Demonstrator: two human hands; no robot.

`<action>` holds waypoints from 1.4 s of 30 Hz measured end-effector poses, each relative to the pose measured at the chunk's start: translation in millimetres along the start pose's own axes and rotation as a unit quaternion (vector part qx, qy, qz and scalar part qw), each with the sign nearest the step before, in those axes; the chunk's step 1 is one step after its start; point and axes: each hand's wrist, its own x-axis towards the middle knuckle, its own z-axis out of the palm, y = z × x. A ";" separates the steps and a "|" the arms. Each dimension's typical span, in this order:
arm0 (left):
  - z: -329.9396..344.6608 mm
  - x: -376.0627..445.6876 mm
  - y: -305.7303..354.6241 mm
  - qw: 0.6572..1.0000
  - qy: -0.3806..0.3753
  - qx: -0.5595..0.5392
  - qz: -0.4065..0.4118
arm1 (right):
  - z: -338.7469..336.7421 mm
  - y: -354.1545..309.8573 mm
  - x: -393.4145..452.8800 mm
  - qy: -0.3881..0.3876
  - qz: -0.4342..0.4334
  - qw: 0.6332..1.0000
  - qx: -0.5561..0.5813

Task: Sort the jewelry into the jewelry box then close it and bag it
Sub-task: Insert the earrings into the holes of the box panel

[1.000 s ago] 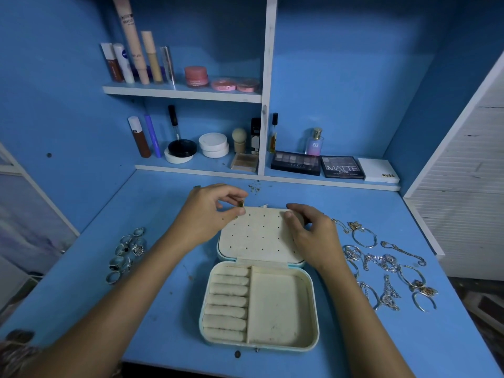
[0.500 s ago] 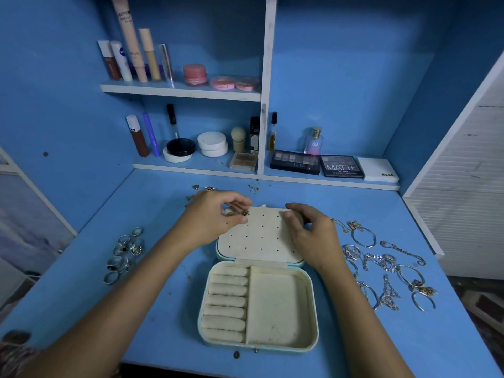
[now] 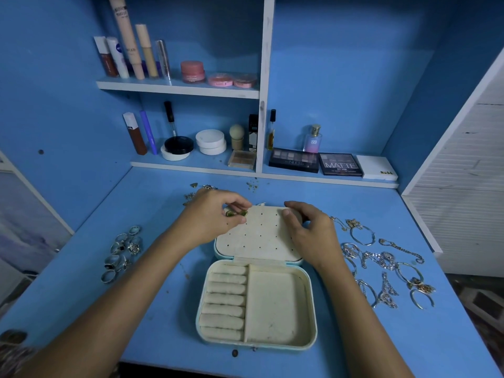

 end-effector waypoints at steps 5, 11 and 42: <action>1.9 0.0 0.8 1.000 0.000 0.000 -0.001 | -0.3 0.0 0.0 -0.001 0.001 1.000 -0.001; 2.8 -2.0 -3.1 0.999 0.003 0.043 -0.015 | -0.3 -0.4 0.1 -0.001 0.001 1.000 -0.003; 36.7 -9.3 -22.5 0.978 0.089 -0.142 -0.123 | 2.3 -10.8 14.2 0.025 -0.014 0.992 -0.125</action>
